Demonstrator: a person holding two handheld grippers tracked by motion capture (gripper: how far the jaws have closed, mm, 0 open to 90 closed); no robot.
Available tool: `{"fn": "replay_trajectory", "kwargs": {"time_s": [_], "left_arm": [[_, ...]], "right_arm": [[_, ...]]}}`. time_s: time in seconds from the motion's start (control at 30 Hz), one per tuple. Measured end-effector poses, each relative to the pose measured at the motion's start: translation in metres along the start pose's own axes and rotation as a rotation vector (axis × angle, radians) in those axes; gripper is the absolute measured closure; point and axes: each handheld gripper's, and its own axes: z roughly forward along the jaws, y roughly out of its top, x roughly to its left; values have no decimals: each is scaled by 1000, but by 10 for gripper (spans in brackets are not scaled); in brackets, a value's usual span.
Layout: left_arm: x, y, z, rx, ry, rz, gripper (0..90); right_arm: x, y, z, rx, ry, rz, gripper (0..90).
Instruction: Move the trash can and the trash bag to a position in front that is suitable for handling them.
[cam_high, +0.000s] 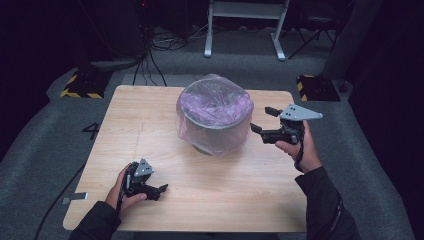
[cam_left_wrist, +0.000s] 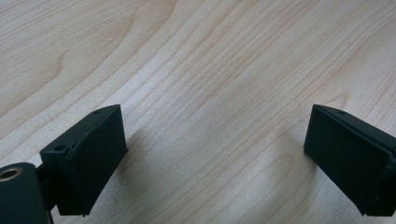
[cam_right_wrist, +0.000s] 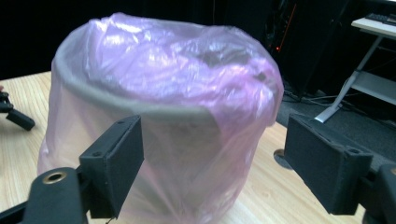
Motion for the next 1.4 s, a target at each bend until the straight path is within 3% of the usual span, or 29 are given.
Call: {"fn": "replay_trajectory", "kwargs": {"time_s": [0.43,1.0,1.4], "left_arm": [[1,0,0,-1,-4,4,55],[1,0,0,0,-4,5,56],[1,0,0,-1,-6,6,54]], "right_arm": [[1,28,17,6,-1,-27,186],[1,43,48,35,7,-34,185],[10,58,80,75,31,-40,187]]}}
